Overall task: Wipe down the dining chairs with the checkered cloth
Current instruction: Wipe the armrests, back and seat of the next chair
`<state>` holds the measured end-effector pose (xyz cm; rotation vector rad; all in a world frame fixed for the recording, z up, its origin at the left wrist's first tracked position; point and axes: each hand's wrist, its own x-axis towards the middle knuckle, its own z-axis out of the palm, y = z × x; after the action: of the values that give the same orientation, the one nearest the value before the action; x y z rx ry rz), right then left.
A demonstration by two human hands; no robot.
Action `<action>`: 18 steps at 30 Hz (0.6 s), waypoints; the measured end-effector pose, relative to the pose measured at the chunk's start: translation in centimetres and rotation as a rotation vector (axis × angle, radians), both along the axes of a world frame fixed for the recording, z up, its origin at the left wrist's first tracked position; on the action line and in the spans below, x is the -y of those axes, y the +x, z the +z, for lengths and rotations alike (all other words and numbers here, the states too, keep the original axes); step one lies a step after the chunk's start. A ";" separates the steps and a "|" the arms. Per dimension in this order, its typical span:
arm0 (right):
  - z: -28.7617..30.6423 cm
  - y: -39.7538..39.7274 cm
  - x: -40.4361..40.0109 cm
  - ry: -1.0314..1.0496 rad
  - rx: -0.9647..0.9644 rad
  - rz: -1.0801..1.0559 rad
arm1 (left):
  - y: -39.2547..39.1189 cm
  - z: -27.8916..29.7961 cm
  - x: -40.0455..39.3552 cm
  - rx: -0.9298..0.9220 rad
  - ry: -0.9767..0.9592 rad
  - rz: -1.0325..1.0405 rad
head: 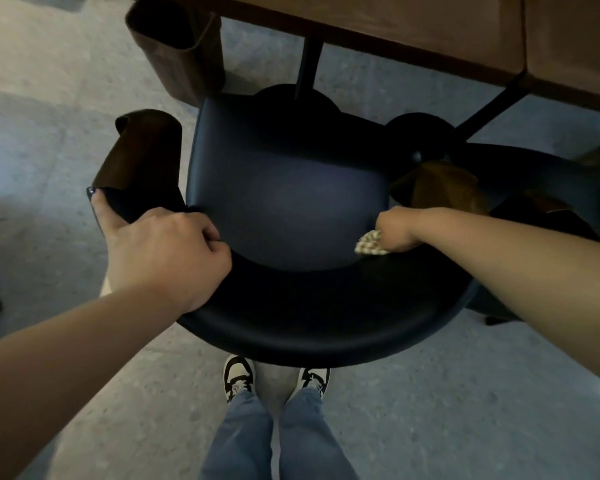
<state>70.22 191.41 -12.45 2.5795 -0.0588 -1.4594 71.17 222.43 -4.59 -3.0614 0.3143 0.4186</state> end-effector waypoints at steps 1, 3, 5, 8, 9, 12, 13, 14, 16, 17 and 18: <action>0.3 -0.1 -0.1 -0.016 0.018 0.011 | -0.1 0.0 0.0 -0.005 0.000 -0.001; 0.5 -0.6 -0.8 -0.047 0.042 0.027 | -0.1 0.0 0.0 -0.006 -0.011 0.000; 0.6 -0.9 -1.9 -0.063 0.082 -0.009 | -0.1 0.1 0.1 -0.009 -0.014 0.002; 0.4 -1.3 -4.7 0.002 0.127 -0.115 | -0.1 0.2 0.1 -0.007 -0.030 0.000; 0.1 -1.4 -6.2 0.043 0.129 -0.158 | -0.1 0.2 0.1 -0.011 -0.038 0.001; -1.1 -1.5 -11.1 0.138 0.105 -0.310 | -0.2 0.2 0.1 -0.010 -0.041 -0.002; -1.5 -1.2 -12.4 0.162 0.092 -0.348 | -0.2 0.2 0.0 -0.005 -0.041 -0.006; -1.8 -0.8 -13.4 0.194 0.079 -0.384 | -0.2 0.1 0.0 0.001 -0.046 -0.009; -2.0 0.2 -15.2 0.271 0.095 -0.440 | -0.2 0.0 0.0 0.012 -0.062 -0.006; -2.0 0.8 -16.1 0.323 0.122 -0.487 | -0.2 0.0 -0.1 0.012 -0.063 -0.004; -2.0 1.4 -17.2 0.386 0.147 -0.569 | -0.2 0.0 0.0 0.009 -0.060 -0.003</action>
<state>71.63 208.58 -14.45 3.1583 -0.6387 -1.5659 70.98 222.47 -4.64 -3.1197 0.3372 0.4020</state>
